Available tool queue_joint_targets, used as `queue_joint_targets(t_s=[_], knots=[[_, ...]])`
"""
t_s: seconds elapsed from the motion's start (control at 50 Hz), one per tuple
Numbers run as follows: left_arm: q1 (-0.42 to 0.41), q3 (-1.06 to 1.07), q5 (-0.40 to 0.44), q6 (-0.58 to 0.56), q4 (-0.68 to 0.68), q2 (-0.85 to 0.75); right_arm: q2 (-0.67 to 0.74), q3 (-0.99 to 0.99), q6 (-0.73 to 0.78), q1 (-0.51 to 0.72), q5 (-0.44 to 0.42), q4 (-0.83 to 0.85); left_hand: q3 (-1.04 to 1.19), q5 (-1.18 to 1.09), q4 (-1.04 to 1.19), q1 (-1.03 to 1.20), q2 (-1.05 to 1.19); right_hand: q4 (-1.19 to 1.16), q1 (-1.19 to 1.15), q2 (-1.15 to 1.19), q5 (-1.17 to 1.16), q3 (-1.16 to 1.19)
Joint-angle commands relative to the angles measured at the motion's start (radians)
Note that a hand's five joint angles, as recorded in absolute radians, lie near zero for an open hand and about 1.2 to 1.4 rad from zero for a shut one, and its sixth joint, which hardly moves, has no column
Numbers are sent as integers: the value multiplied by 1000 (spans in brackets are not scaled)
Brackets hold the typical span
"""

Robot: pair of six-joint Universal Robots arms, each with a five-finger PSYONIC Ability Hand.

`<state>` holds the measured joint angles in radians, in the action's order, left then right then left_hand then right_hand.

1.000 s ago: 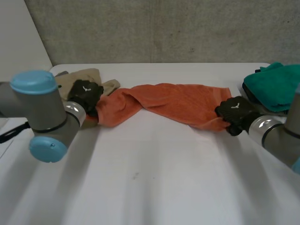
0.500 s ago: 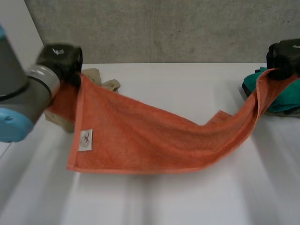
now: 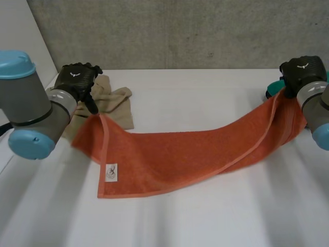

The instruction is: Fold the laundry.

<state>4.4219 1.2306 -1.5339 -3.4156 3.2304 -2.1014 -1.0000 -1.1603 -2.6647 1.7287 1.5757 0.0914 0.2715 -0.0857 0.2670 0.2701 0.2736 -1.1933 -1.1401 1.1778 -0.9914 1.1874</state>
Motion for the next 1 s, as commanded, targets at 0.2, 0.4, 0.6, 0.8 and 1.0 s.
queue_joint_targets(t_s=[0.2,0.4,0.6,0.8,1.0], knots=[[-41,555,146,-240,14,313,-63,-206,42,-27,-109,-52,303,-314,308,304,301,-203,-256,218,-230,209],[-67,601,219,-280,3,198,-71,-286,86,-34,-135,-13,259,-270,263,260,257,-203,-256,218,-230,209],[-87,584,213,-365,101,51,-66,-334,95,-43,-141,10,259,-270,263,260,257,-203,-256,218,-230,209],[-102,566,189,-389,152,34,-72,-354,103,-35,-151,18,274,-285,278,275,272,-203,-256,218,-230,209],[-114,534,149,-395,221,26,-72,-369,117,-23,-151,24,573,-584,577,574,571,-203,-256,218,-230,209]])
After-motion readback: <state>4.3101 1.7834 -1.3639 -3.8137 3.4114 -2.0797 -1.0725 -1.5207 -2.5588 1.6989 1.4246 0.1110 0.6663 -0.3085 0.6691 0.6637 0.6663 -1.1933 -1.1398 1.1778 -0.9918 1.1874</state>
